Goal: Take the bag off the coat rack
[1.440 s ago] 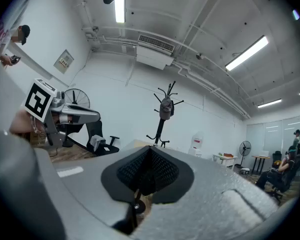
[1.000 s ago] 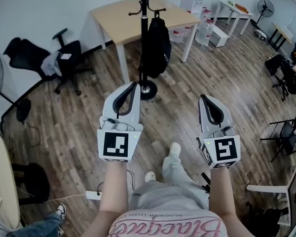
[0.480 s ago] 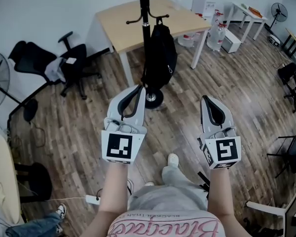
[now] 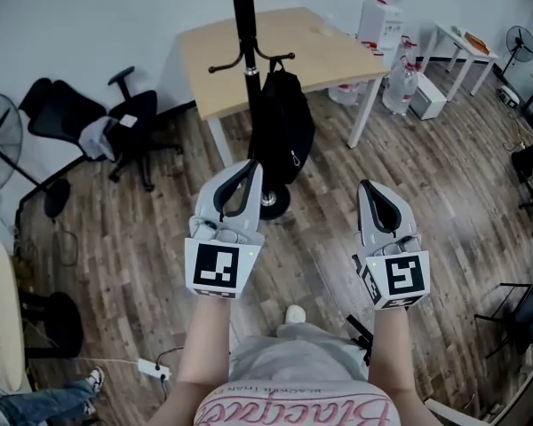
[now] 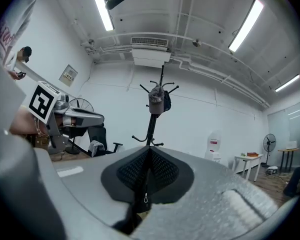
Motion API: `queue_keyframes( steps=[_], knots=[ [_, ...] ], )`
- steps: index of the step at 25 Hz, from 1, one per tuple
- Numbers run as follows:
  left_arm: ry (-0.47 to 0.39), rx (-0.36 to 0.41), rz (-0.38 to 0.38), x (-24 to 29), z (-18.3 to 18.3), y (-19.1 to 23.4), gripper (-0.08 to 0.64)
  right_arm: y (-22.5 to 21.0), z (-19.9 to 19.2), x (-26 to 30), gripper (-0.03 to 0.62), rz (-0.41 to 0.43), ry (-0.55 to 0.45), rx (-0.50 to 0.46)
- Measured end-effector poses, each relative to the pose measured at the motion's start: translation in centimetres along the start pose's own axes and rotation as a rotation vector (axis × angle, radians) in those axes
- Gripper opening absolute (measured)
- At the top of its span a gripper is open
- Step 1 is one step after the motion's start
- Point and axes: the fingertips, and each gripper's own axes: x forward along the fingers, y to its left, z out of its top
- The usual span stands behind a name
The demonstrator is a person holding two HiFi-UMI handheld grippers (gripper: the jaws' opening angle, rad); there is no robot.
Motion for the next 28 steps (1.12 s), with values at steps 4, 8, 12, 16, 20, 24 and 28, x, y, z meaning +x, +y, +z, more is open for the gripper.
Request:
queue_keyframes(
  steps=[4,8,12,16,20,24,28],
  knots=[
    [-0.010,0.012,0.025,2.1,0.2,-0.1,0.020,-2.3,-0.4,1.8,0.003,0.020,-0.008,-0.003],
    [0.015,0.008,0.052,3.4,-0.5,0.4,0.020,-3.3,-1.0,3.1,0.003,0.039,-0.009,0.000],
    [0.038,0.005,0.064,4.6,-1.5,0.8,0.020,-3.9,-1.8,4.1,0.003,0.046,0.000,0.004],
    [0.062,-0.002,0.066,6.1,-2.7,1.4,0.020,-4.8,-2.2,5.4,0.003,0.042,0.006,0.001],
    [0.060,-0.003,0.066,8.0,-3.4,1.8,0.020,-5.9,-2.7,6.6,0.003,0.033,0.008,-0.003],
    [0.056,-0.003,0.059,10.2,-4.0,2.2,0.020,-7.1,-3.4,8.3,0.003,0.029,0.010,0.004],
    [0.071,-0.006,0.073,12.8,-5.3,3.2,0.020,-8.5,-4.1,11.0,0.003,0.045,0.006,0.005]
  ],
)
